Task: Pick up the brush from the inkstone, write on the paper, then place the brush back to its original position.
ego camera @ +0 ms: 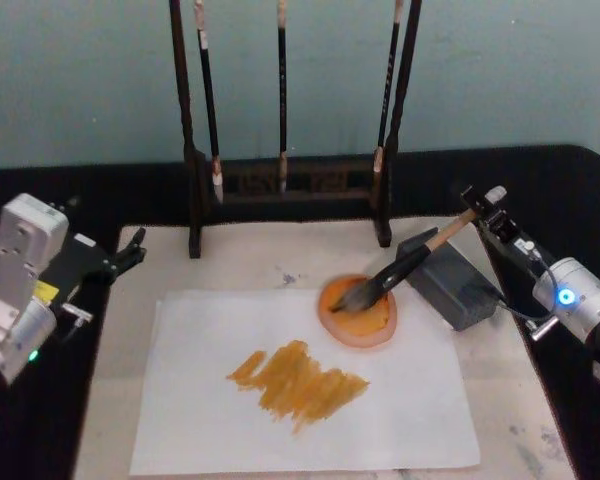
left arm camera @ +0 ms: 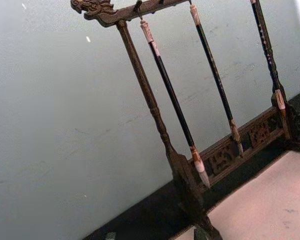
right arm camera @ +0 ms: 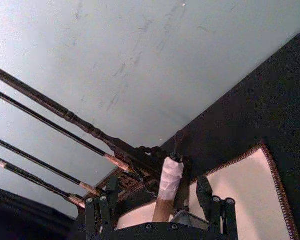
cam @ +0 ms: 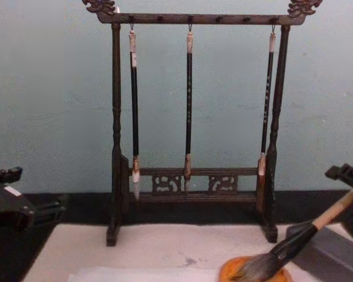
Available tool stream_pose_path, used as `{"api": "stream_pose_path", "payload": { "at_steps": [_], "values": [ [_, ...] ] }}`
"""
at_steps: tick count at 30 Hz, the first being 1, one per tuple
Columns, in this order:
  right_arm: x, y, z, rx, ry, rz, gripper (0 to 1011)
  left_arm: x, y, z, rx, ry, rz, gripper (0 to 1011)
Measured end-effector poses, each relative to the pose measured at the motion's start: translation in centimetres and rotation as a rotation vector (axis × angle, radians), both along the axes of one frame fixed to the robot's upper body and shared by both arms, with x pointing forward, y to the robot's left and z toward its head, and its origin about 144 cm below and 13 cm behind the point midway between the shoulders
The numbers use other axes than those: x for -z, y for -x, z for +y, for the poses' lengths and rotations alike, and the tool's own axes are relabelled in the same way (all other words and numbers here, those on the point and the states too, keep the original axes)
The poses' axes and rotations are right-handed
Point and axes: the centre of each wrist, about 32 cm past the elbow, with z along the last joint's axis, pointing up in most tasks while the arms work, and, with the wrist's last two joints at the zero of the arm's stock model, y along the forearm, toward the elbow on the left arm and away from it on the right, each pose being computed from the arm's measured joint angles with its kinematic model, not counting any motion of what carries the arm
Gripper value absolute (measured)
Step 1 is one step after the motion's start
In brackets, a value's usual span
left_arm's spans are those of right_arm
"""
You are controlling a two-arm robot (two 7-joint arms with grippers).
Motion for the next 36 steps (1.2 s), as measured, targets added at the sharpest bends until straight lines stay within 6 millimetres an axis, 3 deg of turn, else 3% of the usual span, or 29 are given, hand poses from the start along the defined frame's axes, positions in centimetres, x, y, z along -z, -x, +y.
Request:
{"api": "stream_pose_path", "payload": {
  "at_steps": [10,17,23,28,29,33,36],
  "values": [
    [0.03,0.01,-0.01,0.001,-0.001,0.001,1000,0.00,0.00,0.00,0.000,0.000,0.000,1010],
    [0.04,-0.01,-0.03,0.001,-0.002,0.003,882,0.00,0.00,0.00,0.000,0.000,0.000,1010],
    [0.04,-0.03,-0.03,0.002,-0.002,0.003,672,0.00,0.00,0.00,0.000,0.000,0.000,1010],
    [0.04,-0.03,-0.03,0.002,-0.002,0.003,559,0.00,0.00,0.00,0.000,0.000,0.000,1010],
    [0.04,-0.03,-0.03,0.002,-0.002,0.003,469,0.00,0.00,0.00,0.000,0.000,0.000,1010],
    [0.05,-0.03,-0.03,0.001,-0.002,0.004,389,0.00,0.00,0.00,0.000,0.000,0.000,1010],
    [0.06,-0.03,-0.04,0.001,-0.002,0.004,247,0.00,0.00,0.00,0.000,0.000,0.000,1010]
  ]
}}
